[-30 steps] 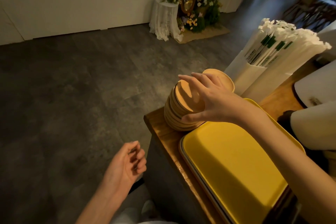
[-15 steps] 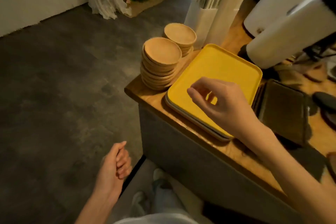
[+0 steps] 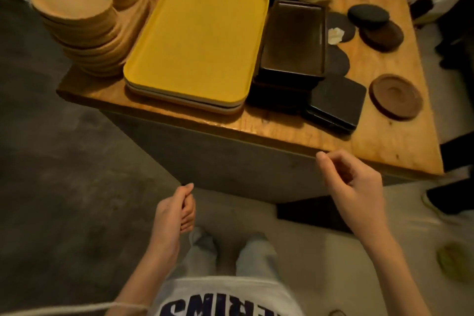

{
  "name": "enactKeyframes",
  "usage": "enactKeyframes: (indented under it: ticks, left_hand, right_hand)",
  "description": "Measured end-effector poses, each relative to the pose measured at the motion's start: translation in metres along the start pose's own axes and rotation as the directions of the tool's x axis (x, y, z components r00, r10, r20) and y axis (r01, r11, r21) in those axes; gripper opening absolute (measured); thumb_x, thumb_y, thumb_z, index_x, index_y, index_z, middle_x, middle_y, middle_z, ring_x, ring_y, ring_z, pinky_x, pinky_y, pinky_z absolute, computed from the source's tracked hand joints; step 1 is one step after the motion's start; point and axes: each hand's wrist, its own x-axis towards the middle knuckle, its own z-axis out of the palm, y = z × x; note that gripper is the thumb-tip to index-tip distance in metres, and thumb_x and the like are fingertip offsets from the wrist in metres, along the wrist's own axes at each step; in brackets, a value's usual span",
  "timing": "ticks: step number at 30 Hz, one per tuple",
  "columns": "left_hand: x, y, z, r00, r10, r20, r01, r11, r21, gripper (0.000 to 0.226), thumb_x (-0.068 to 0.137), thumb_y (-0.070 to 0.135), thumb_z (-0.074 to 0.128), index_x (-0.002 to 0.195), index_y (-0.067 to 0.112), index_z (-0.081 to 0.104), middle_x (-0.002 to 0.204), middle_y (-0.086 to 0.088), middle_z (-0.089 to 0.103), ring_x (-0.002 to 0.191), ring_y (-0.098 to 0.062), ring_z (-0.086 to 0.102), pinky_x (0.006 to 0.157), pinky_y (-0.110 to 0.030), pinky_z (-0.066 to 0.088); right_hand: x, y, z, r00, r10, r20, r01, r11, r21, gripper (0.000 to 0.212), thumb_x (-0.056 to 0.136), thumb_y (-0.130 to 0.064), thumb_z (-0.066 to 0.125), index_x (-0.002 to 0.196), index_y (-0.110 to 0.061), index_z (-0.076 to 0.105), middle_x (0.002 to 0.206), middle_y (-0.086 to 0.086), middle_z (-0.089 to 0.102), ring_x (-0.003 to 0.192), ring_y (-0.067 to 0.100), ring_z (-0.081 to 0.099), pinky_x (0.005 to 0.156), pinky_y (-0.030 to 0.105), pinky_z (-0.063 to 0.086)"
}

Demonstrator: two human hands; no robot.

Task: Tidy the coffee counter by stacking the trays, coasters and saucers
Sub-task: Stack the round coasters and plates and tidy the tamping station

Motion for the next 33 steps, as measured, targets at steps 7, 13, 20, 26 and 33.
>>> enactKeyframes:
  ticks: [7,13,20,26,33]
  left_hand:
    - [-0.013,-0.008,0.118,0.986,0.102,0.131,-0.125,0.976,0.177,0.056,0.095,0.029,0.045,0.039,0.021,0.042,0.043,0.003,0.033,0.042,-0.011,0.031,0.045,-0.019,0.032]
    - [-0.028,-0.016,0.272,0.881,0.399,0.255,-0.458,0.856,0.239,0.049,0.093,0.035,0.046,0.047,0.020,0.048,0.046,0.001,0.039,0.046,-0.021,0.036,0.052,-0.029,0.036]
    - [-0.013,-0.019,0.434,0.655,0.730,0.193,-0.747,0.586,0.315,0.051,0.101,0.020,0.040,0.051,0.023,0.045,0.046,0.007,0.045,0.040,-0.007,0.038,0.045,-0.023,0.029]
    - [0.015,-0.029,0.476,0.584,0.803,0.120,-0.658,0.381,0.649,0.057,0.102,0.019,0.046,0.046,0.005,0.049,0.041,-0.005,0.045,0.041,-0.020,0.042,0.040,-0.041,0.027]
    - [0.017,-0.018,0.487,0.691,0.712,-0.121,-0.468,0.569,0.676,0.059,0.100,0.025,0.049,0.046,0.001,0.045,0.040,-0.014,0.041,0.039,-0.024,0.038,0.043,-0.047,0.028]
  right_hand:
    - [-0.025,0.087,-0.080,0.967,0.212,-0.141,-0.208,0.977,0.044,0.027,0.099,-0.036,0.054,0.073,-0.029,0.058,0.065,-0.009,0.059,0.059,0.010,0.057,0.053,0.011,0.037]
    - [-0.026,0.197,-0.170,0.943,0.315,-0.109,-0.301,0.945,0.125,0.025,0.098,-0.040,0.054,0.077,-0.029,0.063,0.064,-0.007,0.061,0.058,0.010,0.058,0.054,0.017,0.041]
    - [-0.012,0.297,-0.257,0.904,0.427,-0.014,-0.412,0.881,0.234,0.027,0.095,-0.044,0.053,0.077,-0.027,0.064,0.062,-0.001,0.061,0.058,0.011,0.057,0.059,0.040,0.048]
    - [0.024,0.343,-0.284,0.902,0.432,-0.005,-0.415,0.868,0.274,0.026,0.094,-0.045,0.053,0.075,-0.032,0.063,0.062,-0.004,0.062,0.057,0.010,0.057,0.060,0.046,0.050]
    - [0.103,0.332,-0.282,0.947,0.283,0.154,-0.318,0.894,0.314,0.024,0.096,-0.039,0.054,0.077,-0.029,0.064,0.063,-0.007,0.062,0.061,0.005,0.059,0.060,0.023,0.047]
